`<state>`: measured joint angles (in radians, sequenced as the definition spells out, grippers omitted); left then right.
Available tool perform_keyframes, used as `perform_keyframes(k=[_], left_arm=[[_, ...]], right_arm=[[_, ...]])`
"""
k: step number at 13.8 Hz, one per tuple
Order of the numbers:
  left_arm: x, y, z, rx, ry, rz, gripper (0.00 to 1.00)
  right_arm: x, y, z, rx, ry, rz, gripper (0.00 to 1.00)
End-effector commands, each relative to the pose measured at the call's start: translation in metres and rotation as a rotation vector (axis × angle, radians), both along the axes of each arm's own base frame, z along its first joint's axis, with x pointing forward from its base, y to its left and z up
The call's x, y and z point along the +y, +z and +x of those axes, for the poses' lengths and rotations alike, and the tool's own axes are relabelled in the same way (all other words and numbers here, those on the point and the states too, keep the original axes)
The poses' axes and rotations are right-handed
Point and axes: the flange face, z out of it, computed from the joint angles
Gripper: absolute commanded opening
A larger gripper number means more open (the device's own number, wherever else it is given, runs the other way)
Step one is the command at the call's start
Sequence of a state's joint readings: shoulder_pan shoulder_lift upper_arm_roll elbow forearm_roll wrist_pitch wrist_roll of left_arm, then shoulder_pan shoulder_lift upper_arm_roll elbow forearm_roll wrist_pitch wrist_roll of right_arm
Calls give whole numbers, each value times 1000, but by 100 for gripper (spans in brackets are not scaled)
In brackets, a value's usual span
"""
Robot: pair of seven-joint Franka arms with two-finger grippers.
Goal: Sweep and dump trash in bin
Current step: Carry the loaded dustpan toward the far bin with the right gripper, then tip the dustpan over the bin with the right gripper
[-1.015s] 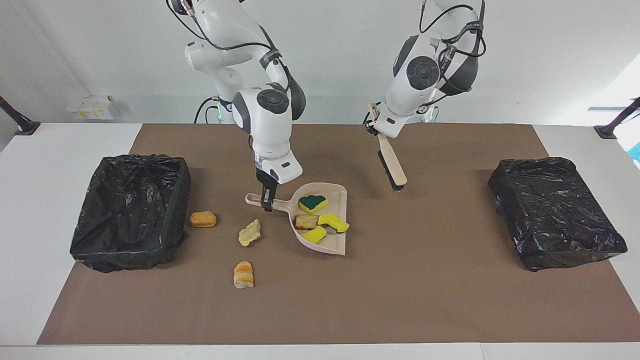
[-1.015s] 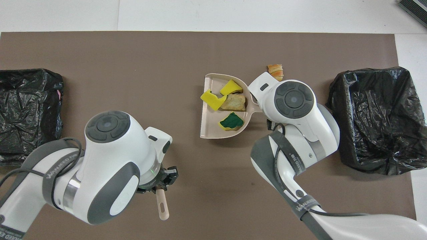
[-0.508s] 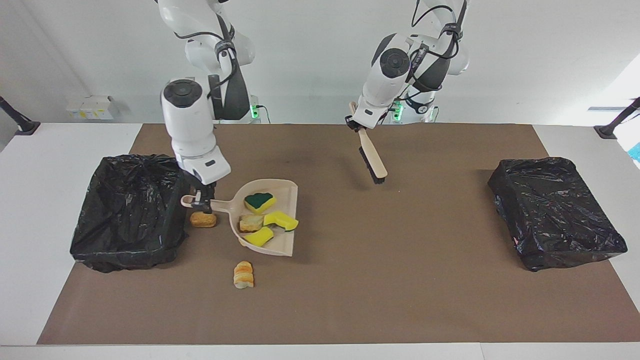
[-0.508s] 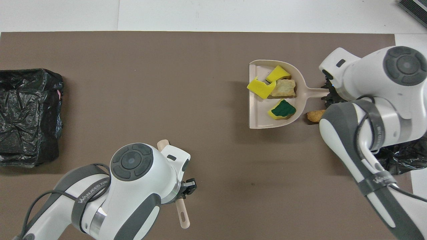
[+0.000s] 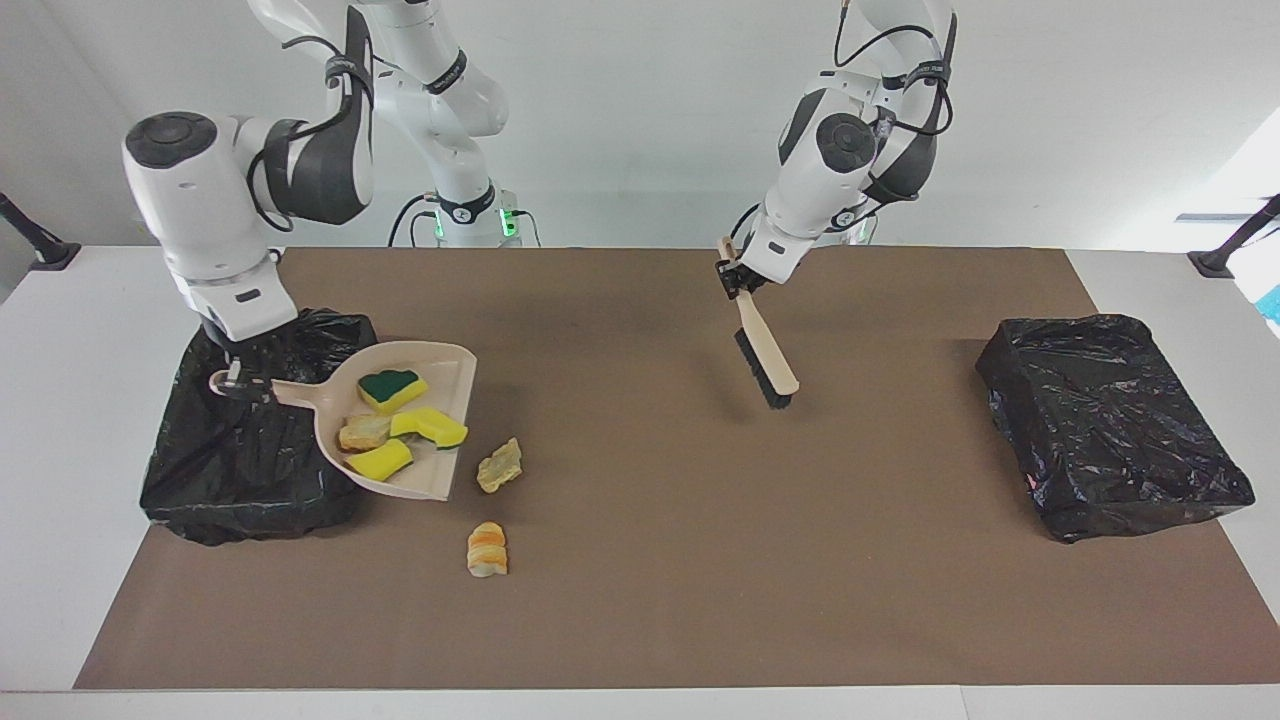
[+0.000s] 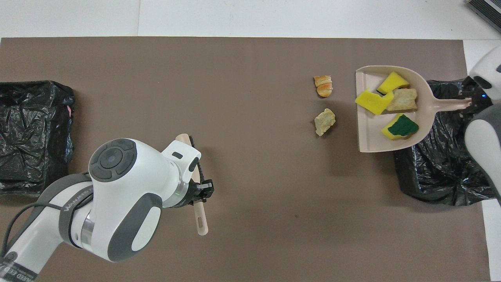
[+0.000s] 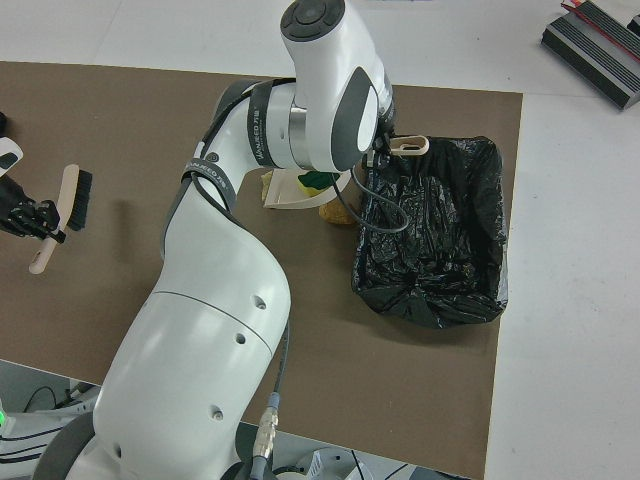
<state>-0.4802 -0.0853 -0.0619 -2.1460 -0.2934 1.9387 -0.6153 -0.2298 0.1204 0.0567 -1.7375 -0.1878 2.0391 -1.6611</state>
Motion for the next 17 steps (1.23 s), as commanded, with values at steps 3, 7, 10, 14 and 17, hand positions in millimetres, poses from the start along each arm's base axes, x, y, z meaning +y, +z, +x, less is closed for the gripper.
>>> perform_keyframes(k=[3,7,10,14,17], left_arm=[[-73,-2,-77,8,-206,6,0],[-105,-45,-118,-27,-185,19,0],[-118,-63,-139,-93,-141,-7,0],[-117,-79,-156,-73,-195,17,0],[-110,-88,-156,-66,-240,22,0]], right_arm=[[-92,47,-44,26,-1,-214,0],[-105,53,-61,94,34,-488,0],[-89,35,-74,111,-12,-640,0],[-83,41,-72,142,13,-739,0],[-70,53,-66,135,43,-803,0]])
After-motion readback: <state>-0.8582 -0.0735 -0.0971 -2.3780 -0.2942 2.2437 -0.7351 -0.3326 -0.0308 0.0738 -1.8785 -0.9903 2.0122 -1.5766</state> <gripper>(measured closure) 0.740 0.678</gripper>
